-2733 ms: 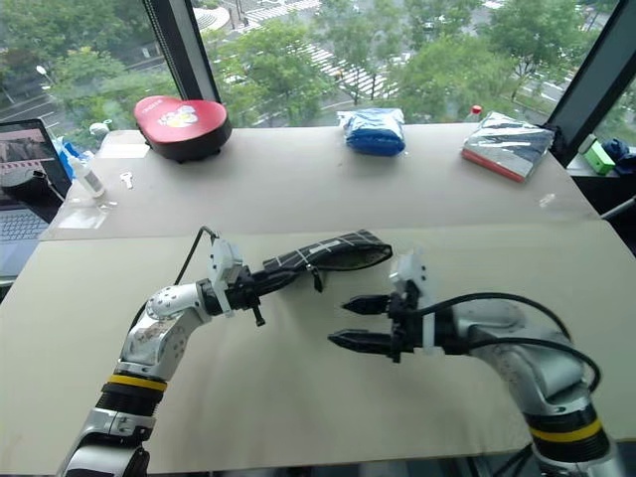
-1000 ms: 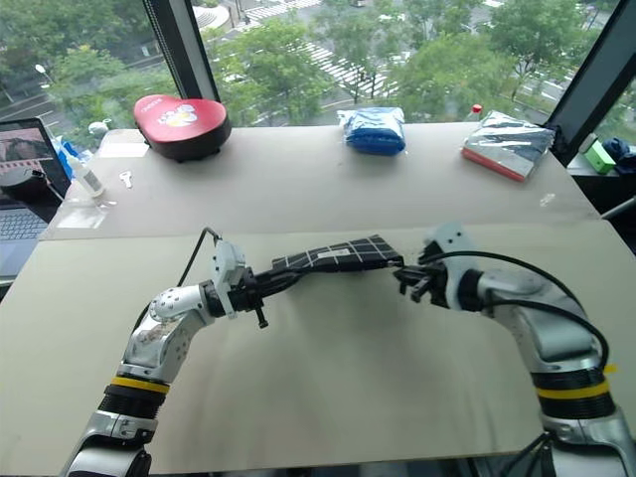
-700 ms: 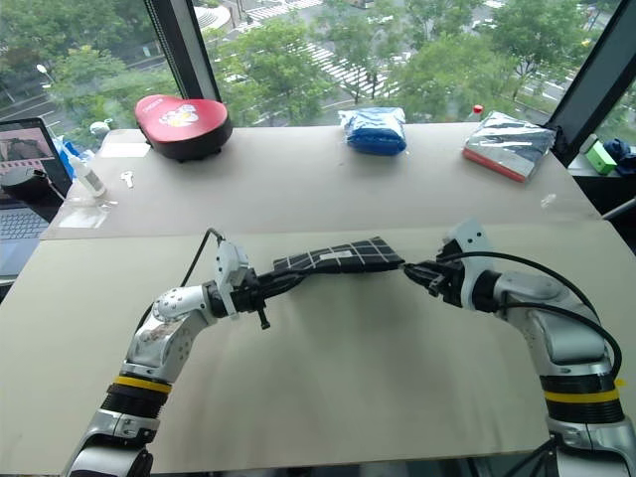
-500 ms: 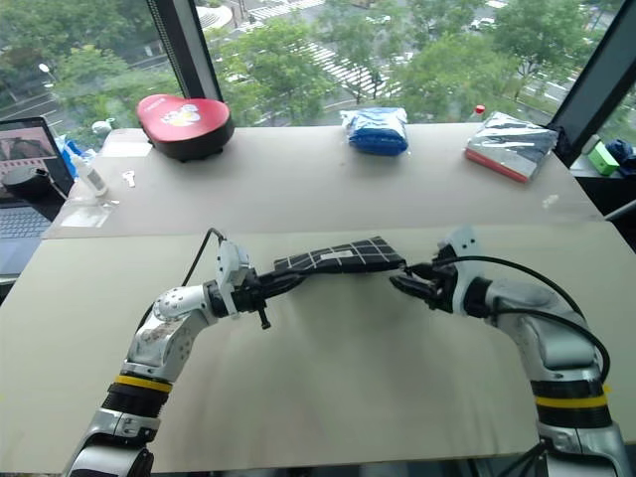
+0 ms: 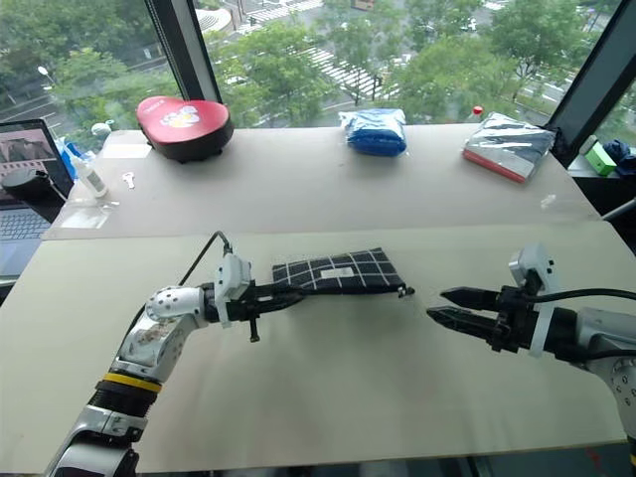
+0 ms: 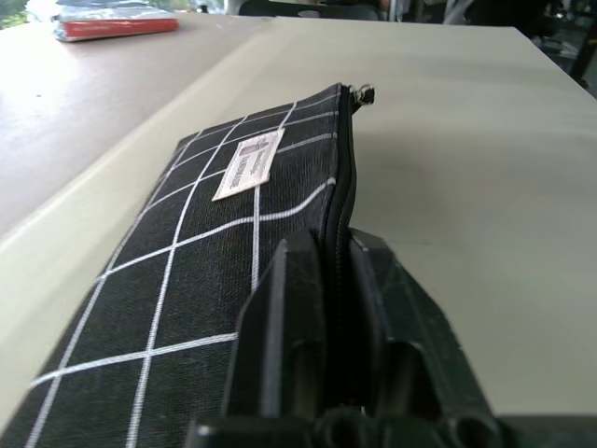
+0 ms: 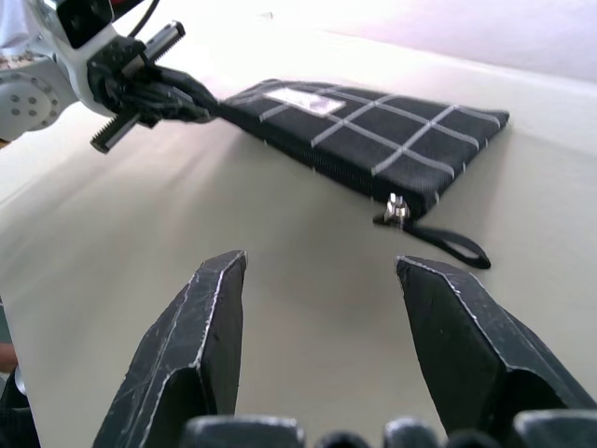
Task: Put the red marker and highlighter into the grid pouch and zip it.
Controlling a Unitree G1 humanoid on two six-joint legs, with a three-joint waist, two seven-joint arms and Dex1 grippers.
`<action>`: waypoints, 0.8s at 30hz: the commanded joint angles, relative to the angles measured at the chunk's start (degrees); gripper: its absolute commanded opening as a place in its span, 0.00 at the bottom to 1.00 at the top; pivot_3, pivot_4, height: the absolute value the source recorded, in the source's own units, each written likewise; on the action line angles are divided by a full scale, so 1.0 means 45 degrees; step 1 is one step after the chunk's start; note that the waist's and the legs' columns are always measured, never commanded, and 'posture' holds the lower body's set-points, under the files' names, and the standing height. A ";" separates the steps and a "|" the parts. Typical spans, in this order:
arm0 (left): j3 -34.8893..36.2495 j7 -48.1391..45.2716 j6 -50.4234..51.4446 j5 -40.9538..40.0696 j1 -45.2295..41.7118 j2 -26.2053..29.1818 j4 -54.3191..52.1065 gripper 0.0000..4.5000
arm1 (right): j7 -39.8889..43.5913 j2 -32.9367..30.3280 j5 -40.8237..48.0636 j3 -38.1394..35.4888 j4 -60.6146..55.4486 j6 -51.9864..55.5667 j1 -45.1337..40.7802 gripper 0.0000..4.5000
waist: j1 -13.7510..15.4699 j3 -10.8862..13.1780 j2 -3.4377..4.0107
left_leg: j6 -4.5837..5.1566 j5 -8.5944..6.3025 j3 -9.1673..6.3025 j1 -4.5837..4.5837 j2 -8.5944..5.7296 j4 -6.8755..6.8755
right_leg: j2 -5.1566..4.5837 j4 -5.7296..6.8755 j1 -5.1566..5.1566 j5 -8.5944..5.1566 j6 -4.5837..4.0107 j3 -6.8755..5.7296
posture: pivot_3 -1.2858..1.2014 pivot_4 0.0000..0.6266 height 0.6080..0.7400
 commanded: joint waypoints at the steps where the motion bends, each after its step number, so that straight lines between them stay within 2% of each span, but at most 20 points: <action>1: 0.0119 -0.0250 -0.0349 -0.0141 -0.0123 0.0031 -0.0046 0.43 | -0.0289 0.0091 0.0279 -0.0334 -0.0367 -0.0277 -0.0179 0.64 | 0.0015 0.0000 0.0000 | -0.0001 0.0001 0.0000 0.0000 0.0000 0.0000 | 0.0000 0.0004 -0.0002 0.0000 0.0000 -0.0001 | 0.52 0.24 1.00; 4: 0.0170 -0.0472 0.0723 -0.0922 0.0055 0.0042 -0.0837 0.69 | -0.0475 0.0226 0.0060 -0.0088 -0.0270 -0.0614 -0.0217 0.64 | 0.0028 0.0000 0.0000 | -0.0018 0.0011 -0.0002 -0.0001 0.0000 0.0000 | 0.0000 0.0008 -0.0006 0.0000 0.0000 -0.0001 | 0.52 0.24 1.00; 5: 0.0229 -0.0489 0.1239 -0.1260 0.0149 0.0084 -0.1205 0.74 | -0.0505 0.0261 -0.0044 -0.0015 -0.0208 -0.0787 -0.0231 0.64 | 0.0026 0.0000 0.0000 | -0.0022 0.0014 -0.0001 -0.0002 0.0000 0.0000 | 0.0000 0.0007 -0.0005 0.0000 0.0000 -0.0001 | 0.52 0.24 1.00; 6: 0.0315 -0.0455 0.1845 -0.1632 0.0242 0.0160 -0.1617 0.87 | -0.0497 0.0267 -0.0123 0.0046 -0.0117 -0.0932 -0.0240 0.64 | 0.0025 0.0000 0.0000 | -0.0030 0.0019 0.0000 -0.0002 0.0000 0.0001 | -0.0001 0.0006 -0.0004 0.0000 0.0000 0.0000 | 0.52 0.24 1.00; 8: 0.0997 0.0053 0.3937 -0.3095 0.0445 0.0453 -0.2693 0.95 | -0.0479 0.0261 -0.0329 0.0133 0.0224 -0.1215 -0.0343 0.64 | 0.0005 0.0001 -0.0001 | -0.0037 0.0023 0.0000 -0.0003 0.0000 0.0001 | 0.0000 0.0005 -0.0007 0.0000 0.0001 0.0001 | 0.52 0.24 1.00; 11: 0.2700 0.1541 0.6997 -0.5095 0.0630 0.1142 -0.3460 0.95 | -0.0519 0.0303 -0.0524 0.0039 0.0991 -0.1610 -0.0681 0.64 | -0.0079 0.0001 -0.0001 | -0.0039 0.0024 -0.0001 -0.0003 0.0003 0.0001 | 0.0006 0.0012 -0.0017 -0.0001 0.0002 0.0002 | 0.52 0.24 1.00; 16: 0.5435 0.3947 0.9207 -0.6330 0.1881 0.2061 -0.3950 0.95 | -0.0401 0.0226 -0.0707 -0.0164 0.2376 -0.2147 -0.0992 0.64 | -0.0085 0.0002 0.0001 | -0.0072 0.0041 0.0004 0.0047 0.0035 -0.0037 | 0.0033 0.0018 -0.0005 -0.0002 0.0002 0.0004 | 0.52 0.24 1.00; 21: 0.6992 0.4616 0.9256 -0.6623 0.3130 0.2335 -0.4270 0.95 | -0.0329 0.0201 -0.0970 0.0069 0.3181 -0.2439 -0.1340 0.64 | 0.0013 0.0006 0.0007 | -0.0079 0.0042 0.0005 0.0049 0.0030 -0.0041 | 0.0025 0.0012 0.0000 -0.0002 0.0001 0.0004 | 0.52 0.24 1.00; 24: 0.7202 0.5119 0.9273 -0.6366 0.3664 0.2398 -0.4504 0.95 | -0.0345 0.0263 -0.1076 0.0360 0.3437 -0.2482 -0.1625 0.64 | 0.0044 0.0005 0.0008 | -0.0160 -0.0005 0.0006 0.0049 0.0030 -0.0039 | 0.0024 0.0007 0.0008 -0.0002 0.0000 0.0008 | 0.52 0.24 1.00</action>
